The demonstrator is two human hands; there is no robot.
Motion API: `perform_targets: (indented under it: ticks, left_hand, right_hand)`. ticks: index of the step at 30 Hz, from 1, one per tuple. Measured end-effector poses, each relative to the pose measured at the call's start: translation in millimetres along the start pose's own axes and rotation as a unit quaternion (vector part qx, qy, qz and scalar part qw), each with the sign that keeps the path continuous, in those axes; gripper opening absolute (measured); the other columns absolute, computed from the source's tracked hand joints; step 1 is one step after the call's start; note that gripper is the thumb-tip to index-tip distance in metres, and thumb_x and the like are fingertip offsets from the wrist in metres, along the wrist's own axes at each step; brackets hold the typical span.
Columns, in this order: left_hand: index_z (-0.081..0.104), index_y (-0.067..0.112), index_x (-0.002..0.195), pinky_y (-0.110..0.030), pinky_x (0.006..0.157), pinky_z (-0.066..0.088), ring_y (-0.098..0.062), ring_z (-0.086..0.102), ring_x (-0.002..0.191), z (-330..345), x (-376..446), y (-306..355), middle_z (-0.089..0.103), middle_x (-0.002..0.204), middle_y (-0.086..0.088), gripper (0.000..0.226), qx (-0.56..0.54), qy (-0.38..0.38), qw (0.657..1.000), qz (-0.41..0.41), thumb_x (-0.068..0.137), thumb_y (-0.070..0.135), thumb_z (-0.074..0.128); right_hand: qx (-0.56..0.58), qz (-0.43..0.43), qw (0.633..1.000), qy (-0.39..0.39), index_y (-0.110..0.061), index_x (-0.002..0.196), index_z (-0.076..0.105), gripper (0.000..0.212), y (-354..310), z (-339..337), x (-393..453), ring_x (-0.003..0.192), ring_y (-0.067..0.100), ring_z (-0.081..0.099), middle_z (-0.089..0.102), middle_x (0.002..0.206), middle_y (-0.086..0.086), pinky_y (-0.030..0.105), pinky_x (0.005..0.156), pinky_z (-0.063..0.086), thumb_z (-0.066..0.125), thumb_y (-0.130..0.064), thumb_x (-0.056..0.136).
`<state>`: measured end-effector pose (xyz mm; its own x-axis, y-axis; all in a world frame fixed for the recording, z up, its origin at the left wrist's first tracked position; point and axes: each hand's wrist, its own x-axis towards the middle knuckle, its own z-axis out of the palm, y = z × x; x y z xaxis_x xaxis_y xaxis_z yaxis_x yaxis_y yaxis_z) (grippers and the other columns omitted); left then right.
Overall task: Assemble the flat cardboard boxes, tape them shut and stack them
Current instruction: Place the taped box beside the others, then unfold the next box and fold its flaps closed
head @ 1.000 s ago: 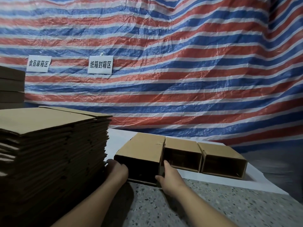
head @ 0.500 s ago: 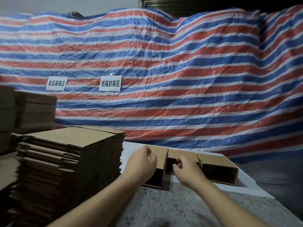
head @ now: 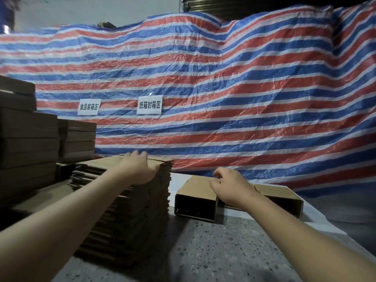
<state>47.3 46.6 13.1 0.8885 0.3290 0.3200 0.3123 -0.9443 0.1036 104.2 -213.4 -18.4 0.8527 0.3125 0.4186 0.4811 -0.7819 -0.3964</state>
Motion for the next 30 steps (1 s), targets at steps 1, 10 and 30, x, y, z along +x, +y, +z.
perform_targets:
  ticks: [1, 10, 30]
  left_hand:
    - [0.022, 0.018, 0.155, -0.051, 0.119, 0.020, -0.034, 0.022, 0.147, 7, -3, -5, 0.024, 0.160, -0.014, 0.071, 0.017, -0.036, 0.999, -0.002, 0.099, 0.061, 0.032]
    - [0.055, 0.018, 0.125, -0.040, 0.092, 0.050, -0.023, 0.058, 0.108, 24, -16, -11, 0.062, 0.120, -0.005, 0.031, 0.024, 0.029, 0.999, 0.025, 0.103, 0.034, 0.040]
    - [0.066, 0.006, 0.084, -0.039, 0.061, 0.054, -0.028, 0.065, 0.064, -2, -42, -10, 0.068, 0.076, -0.008, 0.016, 0.026, 0.308, 0.938, 0.160, 0.096, 0.017, 0.063]
  right_hand:
    - [0.007, -0.003, 1.000, -0.002, -0.017, 0.131, 0.056, 0.040, -5, 2, 1, 0.117, 0.025, 0.056, 0.059, 0.134, 0.005, 0.035, 0.095, 0.047, 0.048, -0.040, 0.099]
    - [-0.003, -0.021, 0.999, -0.039, -0.019, 0.138, 0.051, 0.047, -31, 22, 5, 0.126, 0.026, 0.053, 0.053, 0.144, 0.005, 0.043, 0.104, 0.046, 0.047, -0.046, 0.101]
    - [0.033, -0.013, 0.999, -0.041, -0.018, 0.143, 0.048, 0.052, -28, 25, 14, 0.131, 0.025, 0.049, 0.048, 0.149, 0.005, 0.042, 0.107, 0.044, 0.047, -0.048, 0.101]
